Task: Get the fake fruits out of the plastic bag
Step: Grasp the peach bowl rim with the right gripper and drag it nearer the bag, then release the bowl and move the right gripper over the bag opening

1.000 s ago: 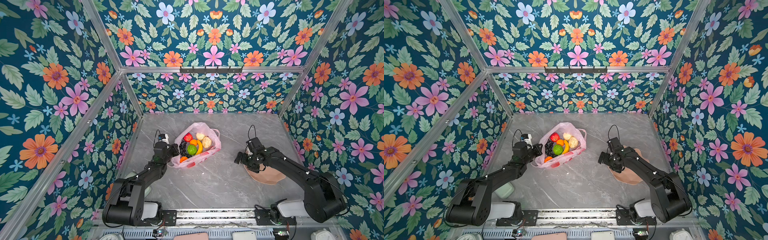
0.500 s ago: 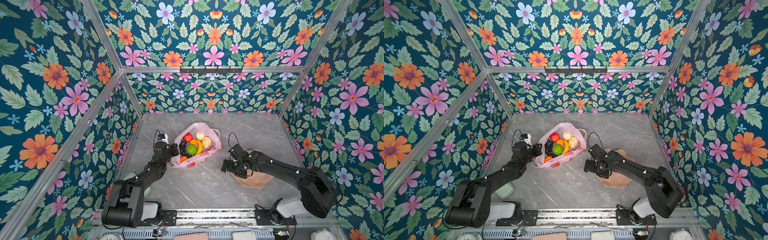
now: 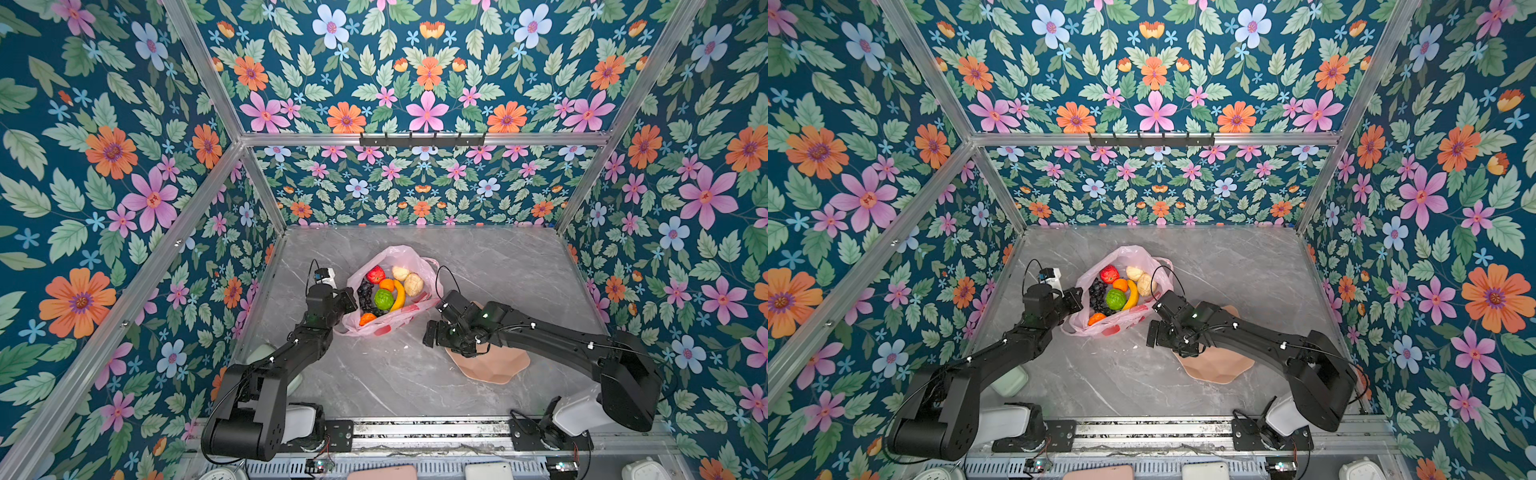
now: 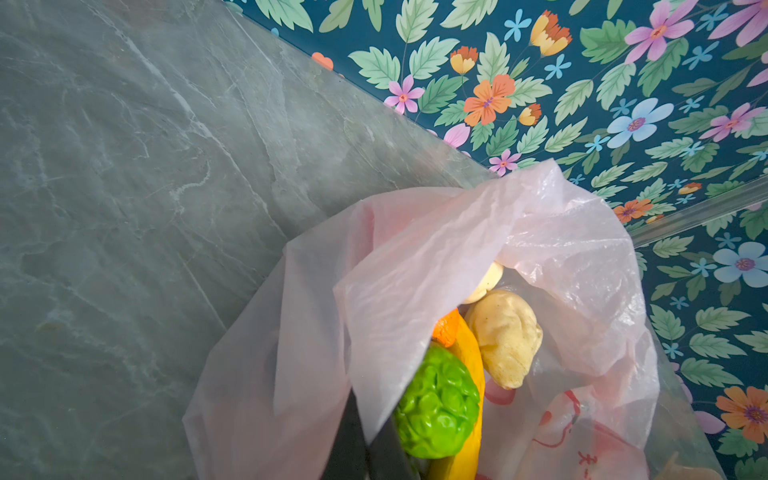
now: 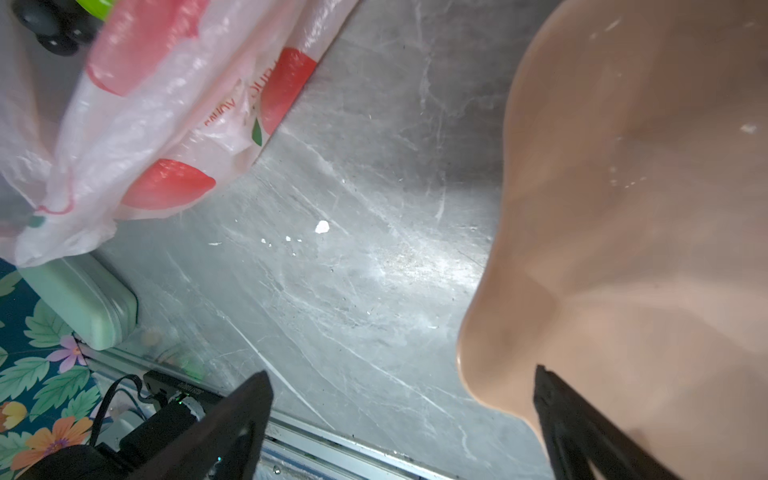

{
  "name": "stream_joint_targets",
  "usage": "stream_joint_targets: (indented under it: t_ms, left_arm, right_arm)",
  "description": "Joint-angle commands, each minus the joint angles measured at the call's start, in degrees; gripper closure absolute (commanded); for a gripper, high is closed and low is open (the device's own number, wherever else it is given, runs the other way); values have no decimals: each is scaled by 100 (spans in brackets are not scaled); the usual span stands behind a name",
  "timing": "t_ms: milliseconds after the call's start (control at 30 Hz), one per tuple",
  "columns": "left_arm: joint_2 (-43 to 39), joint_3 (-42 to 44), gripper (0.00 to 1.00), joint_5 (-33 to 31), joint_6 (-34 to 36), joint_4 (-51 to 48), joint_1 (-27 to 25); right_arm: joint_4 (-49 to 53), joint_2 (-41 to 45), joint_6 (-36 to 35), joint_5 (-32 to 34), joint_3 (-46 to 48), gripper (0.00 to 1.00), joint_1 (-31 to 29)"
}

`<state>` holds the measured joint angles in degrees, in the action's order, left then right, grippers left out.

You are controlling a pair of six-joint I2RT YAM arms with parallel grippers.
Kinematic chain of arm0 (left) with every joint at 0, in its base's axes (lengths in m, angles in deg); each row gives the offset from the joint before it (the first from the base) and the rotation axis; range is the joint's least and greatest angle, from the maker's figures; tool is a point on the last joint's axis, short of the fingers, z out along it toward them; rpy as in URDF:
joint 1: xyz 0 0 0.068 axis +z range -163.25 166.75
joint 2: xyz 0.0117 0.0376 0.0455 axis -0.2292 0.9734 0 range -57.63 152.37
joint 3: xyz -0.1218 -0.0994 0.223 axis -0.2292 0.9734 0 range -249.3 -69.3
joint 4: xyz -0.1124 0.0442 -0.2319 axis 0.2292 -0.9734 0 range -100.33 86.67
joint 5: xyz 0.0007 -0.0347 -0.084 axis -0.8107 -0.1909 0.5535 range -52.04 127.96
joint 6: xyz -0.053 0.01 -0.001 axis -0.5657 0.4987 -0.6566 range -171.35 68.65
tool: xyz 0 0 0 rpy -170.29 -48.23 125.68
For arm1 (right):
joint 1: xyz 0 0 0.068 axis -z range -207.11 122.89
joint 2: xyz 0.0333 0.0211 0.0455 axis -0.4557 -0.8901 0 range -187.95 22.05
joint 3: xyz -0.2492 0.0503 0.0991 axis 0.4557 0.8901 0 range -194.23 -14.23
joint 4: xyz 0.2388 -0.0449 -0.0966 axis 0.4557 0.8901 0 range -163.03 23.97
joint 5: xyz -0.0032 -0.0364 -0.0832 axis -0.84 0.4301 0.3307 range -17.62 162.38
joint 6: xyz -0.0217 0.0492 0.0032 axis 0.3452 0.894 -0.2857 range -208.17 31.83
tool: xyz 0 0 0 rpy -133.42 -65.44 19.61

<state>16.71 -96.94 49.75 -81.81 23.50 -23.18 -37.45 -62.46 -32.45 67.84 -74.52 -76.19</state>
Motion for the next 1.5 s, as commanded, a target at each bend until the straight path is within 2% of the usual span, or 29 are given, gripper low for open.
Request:
stream_joint_targets:
  t_ms: [0, 200, 333, 467, 633, 800, 1100, 1467]
  left_arm:
    - [-8, -14, 100, -20, 29, -11, -1]
    - [79, -66, 100, 85, -12, -2, 0]
    - [124, -123, 100, 119, -65, -20, 0]
    - [106, -204, 100, 146, -74, -129, -1]
    - [55, -214, 100, 89, -66, -231, -4]
    - [45, -241, 100, 69, -65, -292, -7]
    - [147, -285, 100, 104, -57, -332, -3]
    - [184, -286, 100, 95, -57, -336, -2]
  right_arm:
    - [808, 240, -122, 791, -207, 1, 230]
    - [942, 522, -1125, 1291, -585, 1, 1591]
    - [836, -93, -1719, 1428, -1252, 1, 2610]
    - [873, -953, -2169, 1306, -1982, 2, 3179]
    - [1173, -2118, -2643, 1215, -2927, 1, 3282]
    - [1277, -2719, -2724, 1045, -3187, 1, 3292]
    - [1007, -2607, -2641, 608, -2483, 2, 3244]
    - [1135, -2187, -2542, 743, -1760, 3, 2879]
